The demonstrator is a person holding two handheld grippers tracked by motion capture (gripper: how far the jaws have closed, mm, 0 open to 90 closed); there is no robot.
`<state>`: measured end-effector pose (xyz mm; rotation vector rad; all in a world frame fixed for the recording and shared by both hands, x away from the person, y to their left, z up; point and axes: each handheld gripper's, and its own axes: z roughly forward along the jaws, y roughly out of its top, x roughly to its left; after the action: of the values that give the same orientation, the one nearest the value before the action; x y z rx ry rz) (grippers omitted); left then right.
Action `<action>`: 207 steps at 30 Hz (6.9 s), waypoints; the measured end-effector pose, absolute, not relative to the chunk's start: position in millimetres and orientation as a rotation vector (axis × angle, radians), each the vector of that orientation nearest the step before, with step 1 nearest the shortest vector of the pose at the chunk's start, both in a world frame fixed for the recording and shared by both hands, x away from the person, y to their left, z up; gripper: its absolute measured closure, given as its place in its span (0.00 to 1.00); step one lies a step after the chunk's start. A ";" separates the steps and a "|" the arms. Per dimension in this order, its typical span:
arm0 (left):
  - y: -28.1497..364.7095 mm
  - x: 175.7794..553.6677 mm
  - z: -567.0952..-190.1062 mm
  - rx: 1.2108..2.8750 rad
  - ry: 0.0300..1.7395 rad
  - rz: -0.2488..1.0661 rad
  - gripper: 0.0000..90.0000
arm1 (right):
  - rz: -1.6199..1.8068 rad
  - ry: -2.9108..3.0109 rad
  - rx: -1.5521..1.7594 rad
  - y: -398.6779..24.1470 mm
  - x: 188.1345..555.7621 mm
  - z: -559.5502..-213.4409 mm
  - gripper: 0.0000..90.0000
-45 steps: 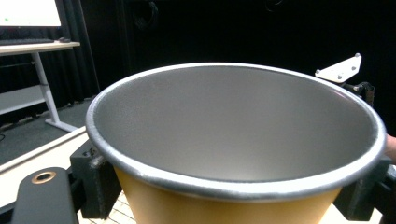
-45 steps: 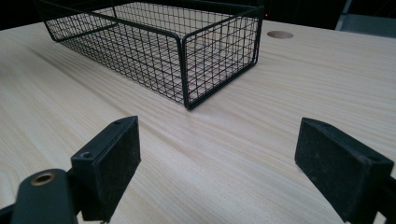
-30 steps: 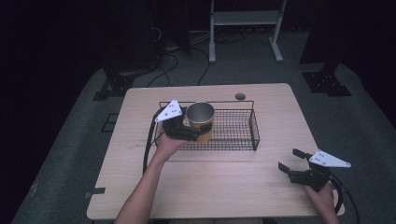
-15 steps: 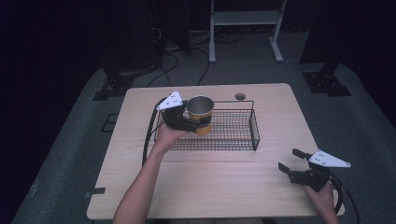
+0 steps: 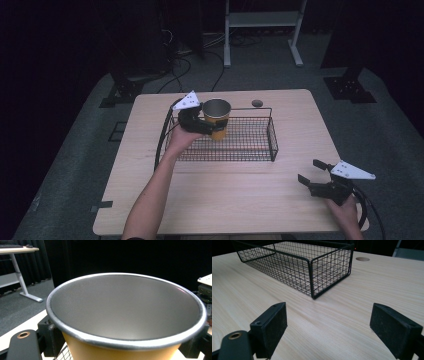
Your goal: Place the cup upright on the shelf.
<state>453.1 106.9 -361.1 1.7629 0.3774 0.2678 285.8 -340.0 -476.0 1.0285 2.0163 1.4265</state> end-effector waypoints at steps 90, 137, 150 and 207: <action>75.3 496.9 -424.6 2.161 0.371 0.247 0.13 | 1.456 2.008 1.026 -342.2 285.9 -475.6 0.15; 80.3 484.7 -397.2 2.075 0.383 0.349 0.00 | 1.437 2.014 1.023 -340.6 285.0 -475.9 0.15; 86.4 480.2 -385.7 2.030 0.389 0.379 0.00 | 1.437 2.014 1.022 -340.7 284.9 -475.9 0.15; 114.9 425.5 -384.7 1.903 0.354 0.350 0.00 | 1.432 2.013 1.029 -340.2 285.0 -475.9 0.15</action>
<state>425.5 114.9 -384.7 1.9027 0.3544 0.3503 285.0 -340.2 -475.9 1.0291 2.0129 1.4319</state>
